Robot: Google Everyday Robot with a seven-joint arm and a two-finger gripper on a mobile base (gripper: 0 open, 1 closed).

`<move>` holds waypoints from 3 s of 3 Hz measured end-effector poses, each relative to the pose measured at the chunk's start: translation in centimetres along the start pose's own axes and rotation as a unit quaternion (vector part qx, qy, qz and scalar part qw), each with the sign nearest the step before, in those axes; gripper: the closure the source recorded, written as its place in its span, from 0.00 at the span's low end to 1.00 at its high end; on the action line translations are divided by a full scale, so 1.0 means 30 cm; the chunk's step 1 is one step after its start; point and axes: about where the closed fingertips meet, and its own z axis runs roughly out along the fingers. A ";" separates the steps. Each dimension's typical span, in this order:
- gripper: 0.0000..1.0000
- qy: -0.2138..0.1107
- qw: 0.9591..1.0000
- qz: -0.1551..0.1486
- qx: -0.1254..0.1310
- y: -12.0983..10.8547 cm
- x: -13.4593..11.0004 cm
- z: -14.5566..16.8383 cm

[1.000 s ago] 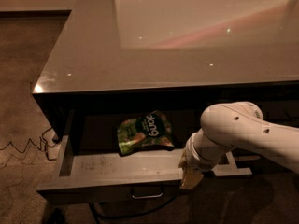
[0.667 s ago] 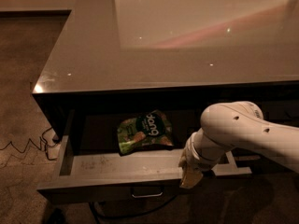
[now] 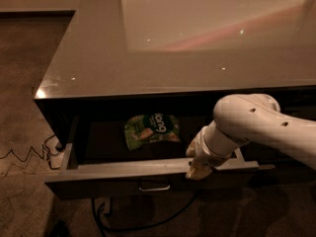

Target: Open top drawer

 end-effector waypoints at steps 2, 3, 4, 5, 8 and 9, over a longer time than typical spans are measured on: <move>0.00 -0.002 1.000 0.004 0.003 -0.029 0.004 -0.015; 0.00 0.000 1.000 0.012 -0.009 -0.009 0.032 0.014; 0.18 0.006 0.999 0.019 -0.031 0.029 0.073 0.065; 0.42 0.019 0.999 0.022 -0.040 0.068 0.105 0.074; 0.85 0.020 0.998 0.048 -0.041 0.175 0.124 0.033; 0.62 0.027 0.996 0.071 -0.046 0.273 0.163 0.013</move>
Offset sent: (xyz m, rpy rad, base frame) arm 0.0056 -0.0135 -0.0019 0.0128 0.0157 -0.0314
